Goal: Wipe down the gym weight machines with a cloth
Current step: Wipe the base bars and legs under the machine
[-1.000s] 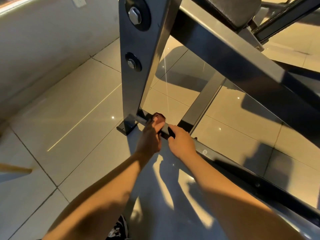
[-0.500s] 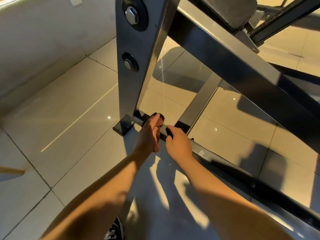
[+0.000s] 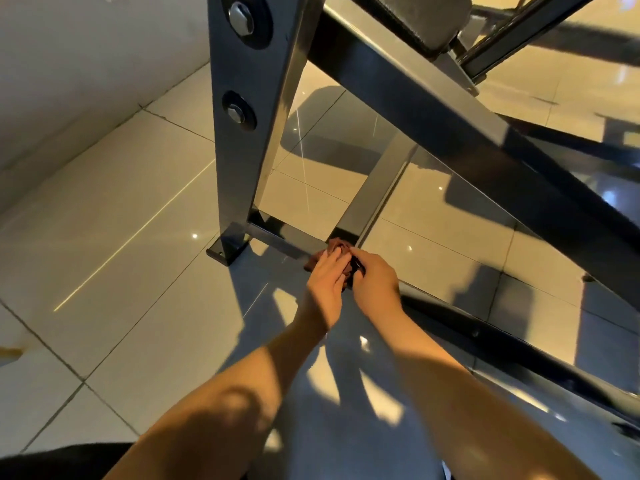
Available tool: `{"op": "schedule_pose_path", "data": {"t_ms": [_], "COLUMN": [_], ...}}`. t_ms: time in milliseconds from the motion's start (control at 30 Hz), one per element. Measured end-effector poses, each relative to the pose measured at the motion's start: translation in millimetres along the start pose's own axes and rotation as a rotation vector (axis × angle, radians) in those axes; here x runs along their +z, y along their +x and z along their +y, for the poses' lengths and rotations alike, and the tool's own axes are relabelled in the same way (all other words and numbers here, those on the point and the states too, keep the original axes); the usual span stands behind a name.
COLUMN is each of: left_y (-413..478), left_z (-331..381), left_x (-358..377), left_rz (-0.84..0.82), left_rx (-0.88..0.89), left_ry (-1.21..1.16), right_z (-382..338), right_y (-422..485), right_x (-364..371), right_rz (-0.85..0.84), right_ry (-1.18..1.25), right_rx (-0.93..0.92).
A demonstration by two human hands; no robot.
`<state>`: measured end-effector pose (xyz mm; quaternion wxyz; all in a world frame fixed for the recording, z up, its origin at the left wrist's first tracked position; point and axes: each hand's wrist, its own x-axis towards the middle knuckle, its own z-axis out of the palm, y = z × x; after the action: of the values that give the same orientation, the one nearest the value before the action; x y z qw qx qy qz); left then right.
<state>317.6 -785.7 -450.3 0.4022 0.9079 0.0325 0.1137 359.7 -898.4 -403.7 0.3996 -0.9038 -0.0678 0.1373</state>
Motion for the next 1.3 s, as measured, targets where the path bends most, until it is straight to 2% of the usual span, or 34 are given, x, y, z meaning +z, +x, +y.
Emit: {"op": "schedule_pose_path", "data": {"t_ms": [100, 200, 267, 367, 467, 667, 733, 867, 967, 1133, 1233, 1300], "left_y": [-8, 3, 18, 25, 24, 14, 21, 21, 7, 4, 12, 18], "left_z": [-7, -18, -26, -34, -16, -20, -26, -11, 6, 2, -4, -14], "left_x": [13, 3, -8, -17, -5, 10, 1, 1, 14, 20, 14, 3], "left_rz": [-0.031, -0.090, -0.024, 0.137, 0.208, -0.026, -0.059, 0.085, 0.086, -0.041, -0.030, 0.114], "left_rx": [0.117, 0.155, 0.073, -0.060, 0.015, 0.224, 0.162, -0.026, 0.016, 0.207, 0.140, 0.034], "left_ry": [-0.008, 0.043, 0.076, 0.110, 0.170, 0.247, 0.203, 0.113, 0.068, 0.213, 0.217, 0.153], "right_z": [6, 11, 14, 14, 15, 21, 23, 24, 31, 31, 31, 30], "right_y": [-13, -21, -15, -12, -15, -22, -24, -24, -28, -37, -40, -43], "right_x": [-9, -16, -18, -14, -10, 0, 4, 3, -6, -3, 3, 3], "right_rz": [0.024, -0.045, -0.050, -0.042, -0.001, 0.063, 0.084, 0.074, 0.075, 0.118, 0.052, 0.002], "right_ry": [0.003, -0.081, -0.163, -0.127, -0.091, -0.084, -0.085, -0.071, -0.072, -0.072, -0.150, -0.169], "right_rx": [0.031, 0.031, 0.055, 0.144, 0.137, 0.043, 0.004, -0.011, 0.014, -0.042, -0.047, -0.028]}}
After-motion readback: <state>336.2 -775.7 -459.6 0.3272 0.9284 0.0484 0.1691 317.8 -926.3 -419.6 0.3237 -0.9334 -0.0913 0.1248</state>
